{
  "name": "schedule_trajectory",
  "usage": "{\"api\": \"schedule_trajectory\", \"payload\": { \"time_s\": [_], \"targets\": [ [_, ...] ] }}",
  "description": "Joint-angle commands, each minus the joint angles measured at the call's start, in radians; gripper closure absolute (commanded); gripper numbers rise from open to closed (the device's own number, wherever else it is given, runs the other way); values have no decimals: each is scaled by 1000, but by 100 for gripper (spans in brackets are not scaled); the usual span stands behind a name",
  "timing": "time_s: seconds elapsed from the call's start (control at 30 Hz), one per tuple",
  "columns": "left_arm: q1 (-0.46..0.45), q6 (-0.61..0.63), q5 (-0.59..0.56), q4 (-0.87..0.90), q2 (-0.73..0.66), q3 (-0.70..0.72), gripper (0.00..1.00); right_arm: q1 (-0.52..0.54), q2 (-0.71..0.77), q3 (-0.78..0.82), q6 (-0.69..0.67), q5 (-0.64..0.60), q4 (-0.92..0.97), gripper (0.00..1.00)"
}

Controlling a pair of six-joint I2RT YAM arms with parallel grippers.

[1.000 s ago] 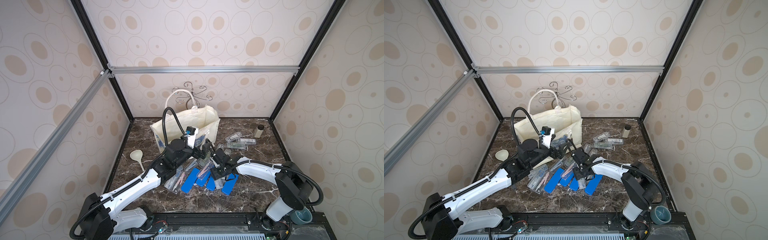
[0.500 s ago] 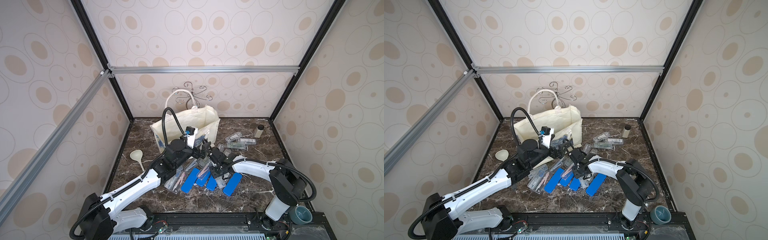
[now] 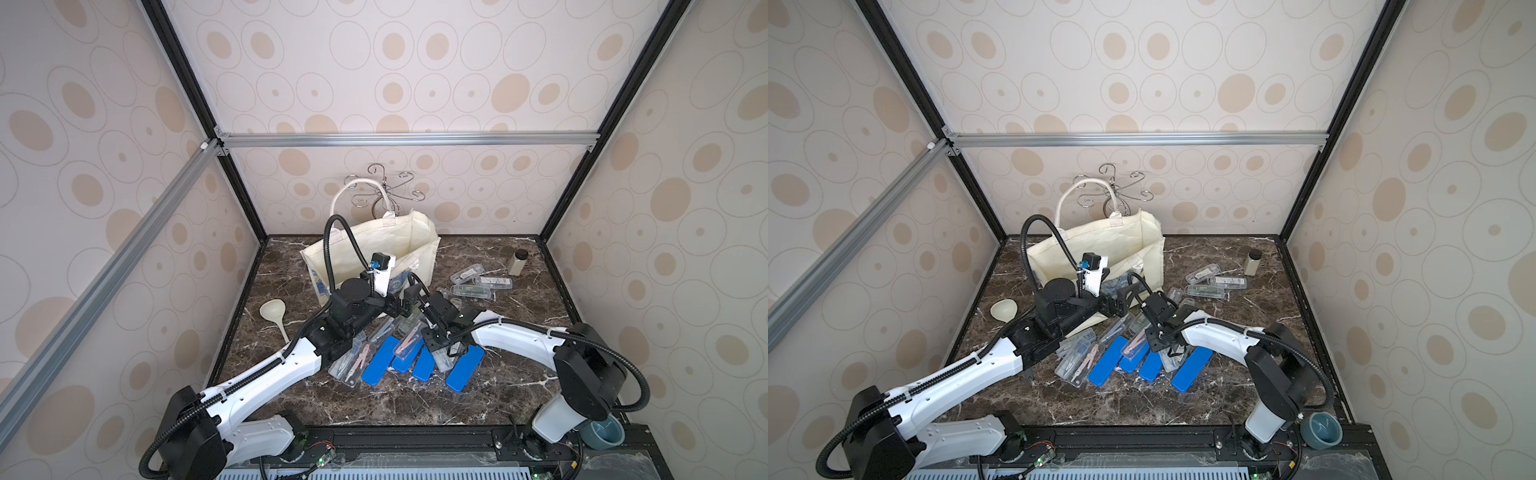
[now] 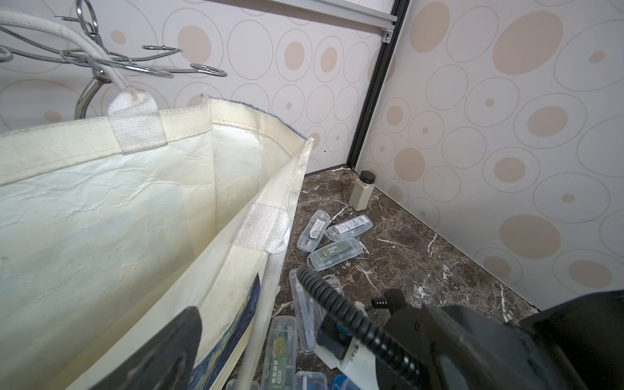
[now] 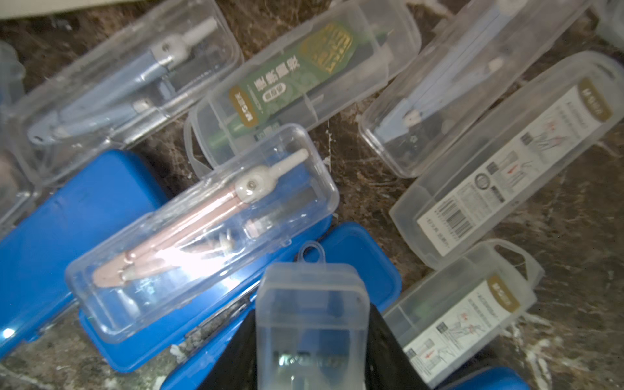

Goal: Put the compass set into the canvas bag
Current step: Pick up the compass set from the compass set.

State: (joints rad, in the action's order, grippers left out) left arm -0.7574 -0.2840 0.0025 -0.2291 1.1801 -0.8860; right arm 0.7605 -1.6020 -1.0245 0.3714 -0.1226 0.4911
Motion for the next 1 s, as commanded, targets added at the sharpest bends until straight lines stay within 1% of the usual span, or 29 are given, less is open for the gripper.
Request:
{"api": "schedule_trajectory", "payload": {
  "time_s": [0.0,0.13,0.37,0.43,0.5,0.73,0.97],
  "targets": [
    [4,1,13,-6,1,-28,0,-45,75,-21,9,16,8,58],
    [4,9,48,-6,16,-44,0,-126,142,-50,16,44,14,59],
    [1,32,148,16,67,-91,0,-270,268,-112,27,49,-12,59],
    [-11,35,179,13,87,-102,0,-302,285,-145,21,49,-10,59],
    [-30,50,182,13,105,-117,0,-326,289,-181,15,53,-2,59],
    [-99,80,197,7,202,-177,0,-371,302,-262,1,89,2,60],
    [-115,40,246,-36,329,-257,1,-375,345,-226,4,154,-91,60]
  ]
}}
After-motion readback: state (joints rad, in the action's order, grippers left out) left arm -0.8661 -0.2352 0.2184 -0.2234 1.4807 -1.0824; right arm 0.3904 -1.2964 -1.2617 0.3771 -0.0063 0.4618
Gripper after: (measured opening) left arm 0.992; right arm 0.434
